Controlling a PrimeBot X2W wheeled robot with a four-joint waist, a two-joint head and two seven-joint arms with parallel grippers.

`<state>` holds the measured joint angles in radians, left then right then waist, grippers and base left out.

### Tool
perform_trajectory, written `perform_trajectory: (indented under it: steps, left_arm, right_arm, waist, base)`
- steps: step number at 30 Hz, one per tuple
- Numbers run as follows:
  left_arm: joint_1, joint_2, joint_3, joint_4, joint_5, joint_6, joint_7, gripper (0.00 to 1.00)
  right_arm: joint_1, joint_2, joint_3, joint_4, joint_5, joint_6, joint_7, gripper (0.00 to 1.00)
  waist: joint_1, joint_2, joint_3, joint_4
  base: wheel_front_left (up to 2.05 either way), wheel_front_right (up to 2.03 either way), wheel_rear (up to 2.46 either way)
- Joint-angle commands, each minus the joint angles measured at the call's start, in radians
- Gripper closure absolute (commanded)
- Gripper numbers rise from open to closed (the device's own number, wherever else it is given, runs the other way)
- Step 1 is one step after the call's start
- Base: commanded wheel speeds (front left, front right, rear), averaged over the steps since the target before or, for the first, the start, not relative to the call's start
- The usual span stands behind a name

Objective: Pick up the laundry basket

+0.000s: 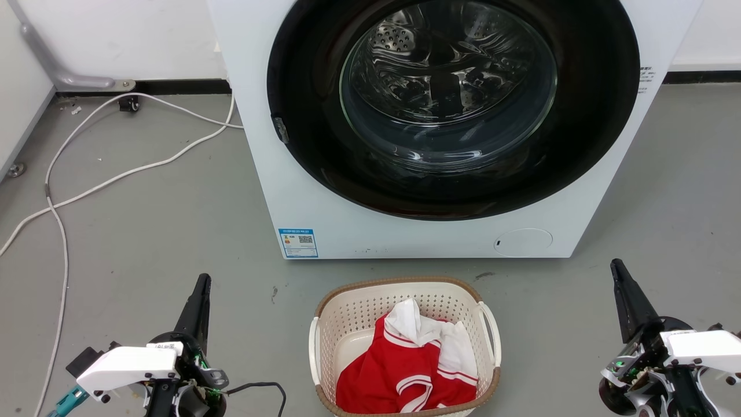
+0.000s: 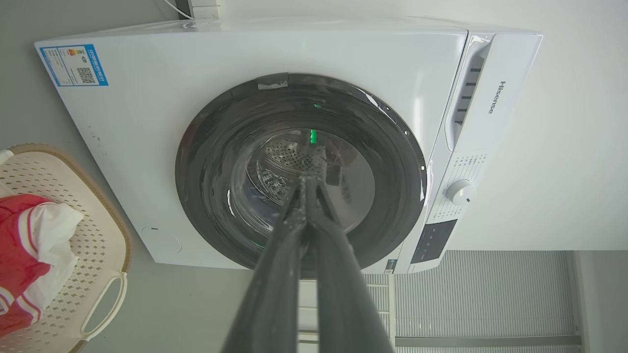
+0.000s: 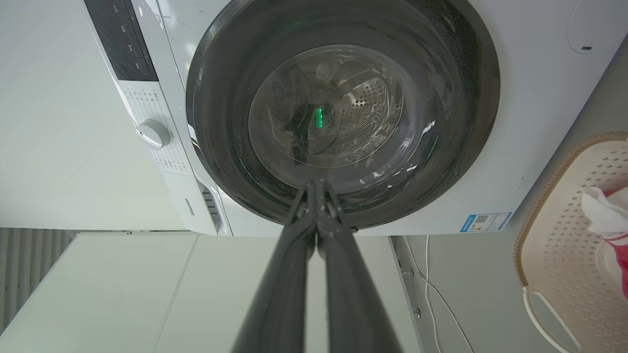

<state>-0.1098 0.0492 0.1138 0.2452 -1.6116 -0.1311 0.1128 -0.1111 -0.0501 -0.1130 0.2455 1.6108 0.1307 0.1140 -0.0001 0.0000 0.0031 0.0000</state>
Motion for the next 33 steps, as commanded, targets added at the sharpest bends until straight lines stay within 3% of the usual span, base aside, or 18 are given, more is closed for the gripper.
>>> perform_trajectory:
  steps: [1,22,23,33]
  left_arm:
    - [-0.001,0.002,0.001,-0.001,0.003,-0.002,0.002,1.0]
    - [-0.001,0.002,0.001,-0.001,0.003,-0.002,0.002,1.0]
    - [-0.001,0.002,0.001,-0.001,0.003,-0.002,0.002,0.0]
    - [0.015,-0.001,0.004,-0.013,0.069,0.0,-0.041,0.0]
  right_arm:
    - [-0.001,-0.002,0.0,-0.001,0.001,0.0,-0.001,1.0]
    - [-0.001,-0.002,0.0,-0.001,0.001,0.0,-0.001,1.0]
    - [-0.001,-0.002,0.0,-0.001,0.001,0.0,-0.001,0.0]
    - [0.017,0.001,0.008,-0.003,-0.072,0.0,-0.041,0.0]
  waist:
    - [0.0001,0.0,0.0,0.0]
    - [0.0001,0.0,0.0,0.0]
    - [0.0001,0.0,0.0,0.0]
    - [0.0001,0.0,0.001,0.001]
  base:
    - [0.0,0.0,0.0]
    - [0.0,0.0,0.0]
    - [0.0,0.0,0.0]
    - [0.0,0.0,0.0]
